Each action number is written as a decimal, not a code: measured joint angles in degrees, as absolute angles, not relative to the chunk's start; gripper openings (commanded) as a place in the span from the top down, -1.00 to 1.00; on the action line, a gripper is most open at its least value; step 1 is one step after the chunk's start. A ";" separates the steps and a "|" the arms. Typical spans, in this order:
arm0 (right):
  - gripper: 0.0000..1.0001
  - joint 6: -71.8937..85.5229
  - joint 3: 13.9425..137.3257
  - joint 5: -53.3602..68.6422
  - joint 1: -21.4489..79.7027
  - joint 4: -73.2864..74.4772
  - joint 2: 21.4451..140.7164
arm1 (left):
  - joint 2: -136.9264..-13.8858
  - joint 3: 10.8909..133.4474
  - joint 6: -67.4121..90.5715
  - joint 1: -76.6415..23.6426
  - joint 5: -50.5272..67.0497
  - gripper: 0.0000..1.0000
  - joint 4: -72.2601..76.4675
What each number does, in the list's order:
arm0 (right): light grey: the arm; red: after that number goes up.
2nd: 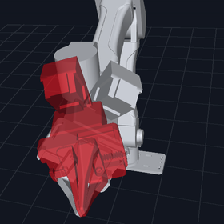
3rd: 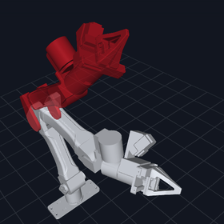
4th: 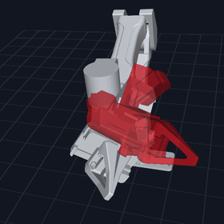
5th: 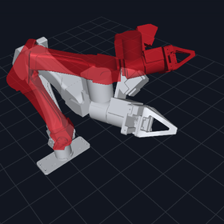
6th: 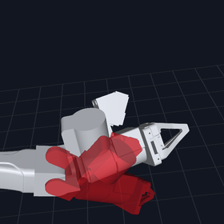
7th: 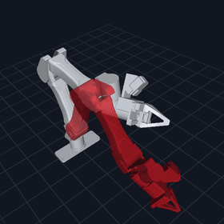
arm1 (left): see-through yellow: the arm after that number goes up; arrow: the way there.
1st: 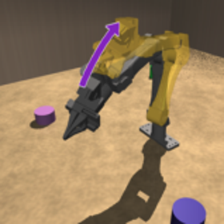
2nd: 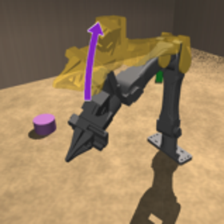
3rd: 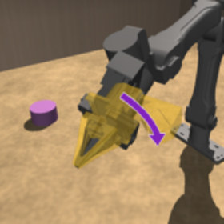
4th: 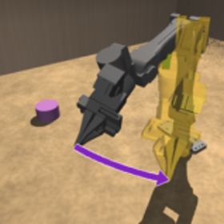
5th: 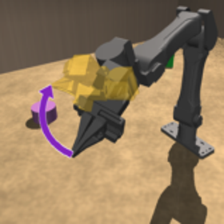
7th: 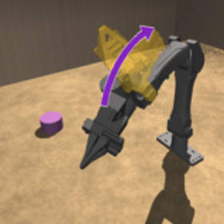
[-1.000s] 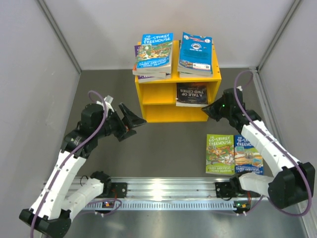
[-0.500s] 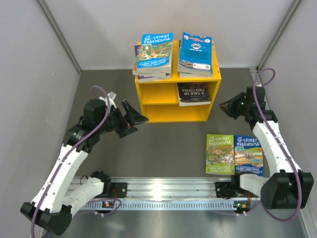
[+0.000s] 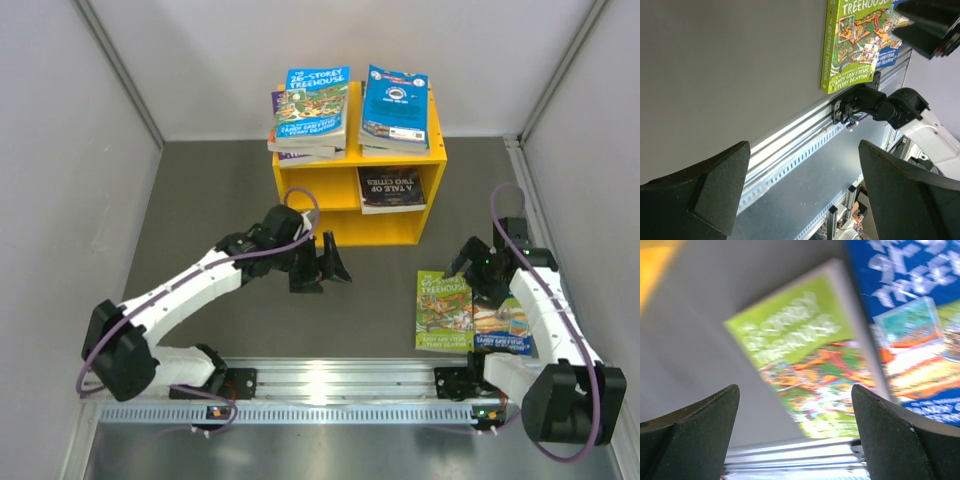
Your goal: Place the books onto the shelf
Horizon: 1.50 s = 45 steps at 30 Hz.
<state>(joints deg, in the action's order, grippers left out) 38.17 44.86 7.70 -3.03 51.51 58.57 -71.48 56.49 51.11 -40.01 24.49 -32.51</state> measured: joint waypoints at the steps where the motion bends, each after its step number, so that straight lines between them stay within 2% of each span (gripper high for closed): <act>1: -0.85 36.95 43.44 6.63 -3.68 52.31 58.70 | -73.12 56.49 51.11 -40.47 24.58 -0.87 -31.09; 7: -0.85 34.04 40.97 1.96 -6.17 54.04 61.34 | -82.13 57.19 51.07 -43.59 25.96 -0.84 -26.85; 14: -0.68 34.09 39.11 1.06 -6.66 49.67 69.54 | -89.52 61.08 50.78 -46.70 26.92 -0.81 -24.97; 20: -0.56 34.76 38.50 1.06 -4.21 49.08 68.60 | -92.92 63.11 49.65 -46.72 27.40 -0.79 -23.70; 24: -0.53 36.53 38.54 -0.38 4.97 48.07 69.28 | -94.70 63.16 49.21 -46.70 27.44 -0.79 -23.49; 28: -0.51 40.77 38.46 5.72 15.38 41.45 74.67 | -96.29 62.92 49.19 -46.70 27.59 -0.79 -22.24; 33: -0.47 43.13 39.92 8.78 20.16 39.16 78.41 | -98.30 61.60 49.19 -46.72 27.62 -0.78 -20.08; 34: -0.45 43.29 39.90 8.95 20.21 38.98 78.46 | -98.70 61.28 49.19 -46.74 27.62 -0.78 -19.92; 38: 0.05 44.12 39.24 10.96 20.27 37.74 78.46 | -100.33 60.07 49.30 -47.22 27.62 -0.77 -18.98; 45: 0.24 47.51 36.53 18.98 21.78 30.59 80.58 | -102.65 57.34 50.30 -50.46 29.41 -0.78 -16.36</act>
<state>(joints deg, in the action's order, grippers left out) 47.51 36.53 18.98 21.78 30.59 80.58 -102.65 57.34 50.30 -50.46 29.41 -16.36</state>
